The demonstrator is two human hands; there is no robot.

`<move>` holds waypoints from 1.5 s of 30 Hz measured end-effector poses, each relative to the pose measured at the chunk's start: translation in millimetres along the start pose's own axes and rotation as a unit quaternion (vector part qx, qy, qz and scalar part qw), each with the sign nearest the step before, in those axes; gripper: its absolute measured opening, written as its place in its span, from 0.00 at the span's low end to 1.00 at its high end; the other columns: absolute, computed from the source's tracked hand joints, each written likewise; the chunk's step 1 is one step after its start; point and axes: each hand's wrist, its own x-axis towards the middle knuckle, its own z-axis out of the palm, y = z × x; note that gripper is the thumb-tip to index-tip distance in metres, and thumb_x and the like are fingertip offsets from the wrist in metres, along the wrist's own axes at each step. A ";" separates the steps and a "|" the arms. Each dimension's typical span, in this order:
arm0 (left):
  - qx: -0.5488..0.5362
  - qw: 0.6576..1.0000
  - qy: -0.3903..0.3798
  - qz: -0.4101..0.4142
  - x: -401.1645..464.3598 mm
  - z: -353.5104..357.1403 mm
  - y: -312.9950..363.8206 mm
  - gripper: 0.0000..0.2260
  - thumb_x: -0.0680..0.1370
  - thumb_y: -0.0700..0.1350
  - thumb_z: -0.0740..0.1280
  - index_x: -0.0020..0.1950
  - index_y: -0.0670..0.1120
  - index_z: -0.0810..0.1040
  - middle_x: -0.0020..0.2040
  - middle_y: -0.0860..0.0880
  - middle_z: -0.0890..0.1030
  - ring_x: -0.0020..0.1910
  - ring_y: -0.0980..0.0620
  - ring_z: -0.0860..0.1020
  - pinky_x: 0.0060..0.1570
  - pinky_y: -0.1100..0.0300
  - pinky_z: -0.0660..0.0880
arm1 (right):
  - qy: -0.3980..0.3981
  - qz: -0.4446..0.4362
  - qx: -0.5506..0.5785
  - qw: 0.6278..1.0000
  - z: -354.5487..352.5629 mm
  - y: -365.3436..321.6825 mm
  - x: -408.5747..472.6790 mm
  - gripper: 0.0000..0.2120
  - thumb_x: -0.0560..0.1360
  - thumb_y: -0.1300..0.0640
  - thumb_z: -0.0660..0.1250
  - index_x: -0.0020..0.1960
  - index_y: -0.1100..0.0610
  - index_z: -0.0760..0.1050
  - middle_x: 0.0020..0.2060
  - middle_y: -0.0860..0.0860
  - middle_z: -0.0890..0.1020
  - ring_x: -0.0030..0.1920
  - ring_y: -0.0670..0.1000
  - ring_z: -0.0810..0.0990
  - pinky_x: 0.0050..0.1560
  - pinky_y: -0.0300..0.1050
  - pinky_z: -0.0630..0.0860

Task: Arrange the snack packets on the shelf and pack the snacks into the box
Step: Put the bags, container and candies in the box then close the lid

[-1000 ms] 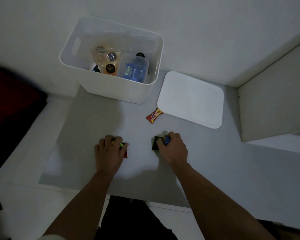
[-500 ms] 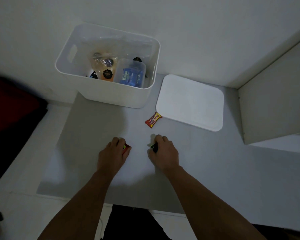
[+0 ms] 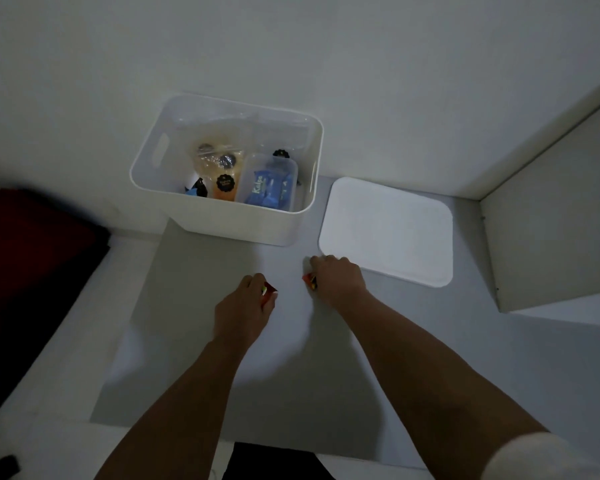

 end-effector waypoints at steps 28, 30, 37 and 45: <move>-0.184 0.975 0.052 -0.114 148.0 -236.4 1.2 0.15 0.78 0.52 0.66 0.62 0.48 0.74 0.56 0.45 0.82 0.55 0.41 0.80 0.51 0.52 0.75 | 0.058 0.047 0.496 0.865 -252.2 -99.4 44.1 0.13 0.71 0.53 0.75 0.39 0.63 0.82 0.34 0.58 0.84 0.32 0.51 0.80 0.34 0.41 0.77; -0.179 0.975 0.012 -0.134 170.2 -238.7 -17.6 0.16 0.77 0.53 0.66 0.61 0.48 0.74 0.57 0.44 0.81 0.56 0.40 0.79 0.54 0.50 0.76 | 0.042 0.066 0.500 0.862 -249.9 -118.6 71.3 0.13 0.69 0.53 0.75 0.39 0.65 0.82 0.33 0.57 0.83 0.30 0.51 0.79 0.32 0.41 0.76; -0.201 0.962 -0.095 -0.158 217.2 -241.0 -46.9 0.15 0.77 0.51 0.64 0.53 0.41 0.79 0.50 0.41 0.82 0.45 0.44 0.78 0.40 0.57 0.69 | -0.021 0.081 0.505 0.859 -217.7 -172.0 124.0 0.22 0.76 0.50 0.72 0.60 0.67 0.78 0.56 0.64 0.83 0.50 0.55 0.80 0.56 0.55 0.78; -0.220 0.952 -0.123 -0.176 221.3 -222.6 -30.8 0.17 0.81 0.48 0.60 0.59 0.35 0.78 0.56 0.36 0.82 0.53 0.37 0.81 0.48 0.54 0.77 | -0.019 0.140 0.610 0.780 -220.7 -145.2 114.2 0.16 0.81 0.56 0.63 0.68 0.58 0.75 0.65 0.60 0.78 0.62 0.62 0.78 0.56 0.58 0.80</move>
